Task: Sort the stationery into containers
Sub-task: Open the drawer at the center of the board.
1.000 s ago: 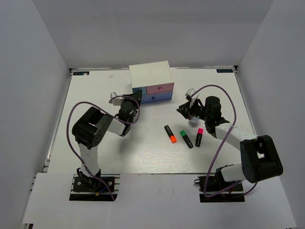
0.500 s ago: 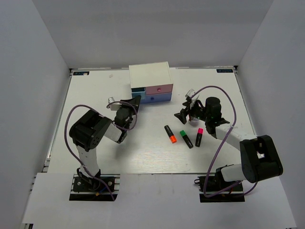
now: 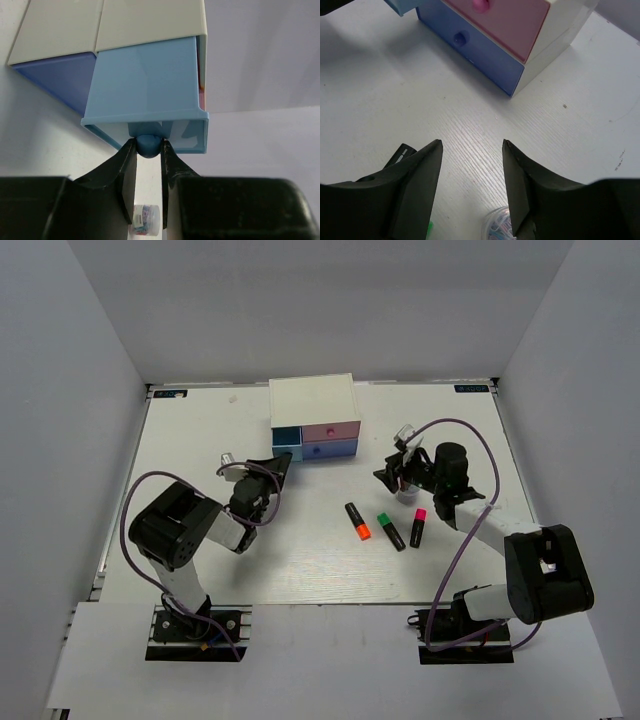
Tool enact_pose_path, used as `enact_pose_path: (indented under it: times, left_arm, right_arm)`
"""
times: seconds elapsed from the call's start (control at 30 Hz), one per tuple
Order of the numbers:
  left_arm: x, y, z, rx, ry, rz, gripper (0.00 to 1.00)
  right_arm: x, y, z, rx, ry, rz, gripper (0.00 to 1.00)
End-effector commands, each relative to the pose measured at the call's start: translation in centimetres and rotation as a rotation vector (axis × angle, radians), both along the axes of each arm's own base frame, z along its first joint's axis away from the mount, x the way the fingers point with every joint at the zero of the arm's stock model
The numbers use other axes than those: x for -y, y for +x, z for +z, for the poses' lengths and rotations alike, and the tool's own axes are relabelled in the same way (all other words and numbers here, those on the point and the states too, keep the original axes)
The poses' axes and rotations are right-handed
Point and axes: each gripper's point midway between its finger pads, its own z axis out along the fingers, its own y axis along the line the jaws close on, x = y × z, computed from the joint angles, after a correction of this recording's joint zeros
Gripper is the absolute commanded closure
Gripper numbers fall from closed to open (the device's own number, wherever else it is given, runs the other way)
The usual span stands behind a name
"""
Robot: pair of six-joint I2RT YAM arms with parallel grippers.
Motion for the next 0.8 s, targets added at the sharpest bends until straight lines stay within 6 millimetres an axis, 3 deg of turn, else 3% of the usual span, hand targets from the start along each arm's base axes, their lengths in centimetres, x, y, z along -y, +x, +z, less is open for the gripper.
enact_pose_path:
  times: [0.0, 0.27, 0.43, 0.67, 0.77]
  left_arm:
    - [0.2, -1.5, 0.2, -0.007, 0.014, -0.047, 1.0]
    - [-0.4, -3.1, -0.7, -0.053, 0.038, -0.065, 1.0]
    - [0.0, -3.5, -0.8, -0.068, 0.043, -0.096, 1.0]
    - [0.3, -4.5, -2.2, -0.126, 0.068, -0.139, 1.0]
    - [0.2, -4.8, -2.0, -0.125, 0.067, -0.139, 0.87]
  right_arm:
    - [0.4, 1.2, 2.6, 0.069, 0.018, -0.024, 0.44]
    - [0.9, 1.5, 2.6, 0.054, 0.017, -0.042, 0.44]
    - [1.3, 1.8, 2.5, 0.052, 0.011, -0.061, 0.33]
    - [1.7, 2.2, 2.6, 0.054, 0.0, -0.08, 0.28]
    - [2.1, 2.4, 2.5, 0.05, -0.011, -0.096, 0.19]
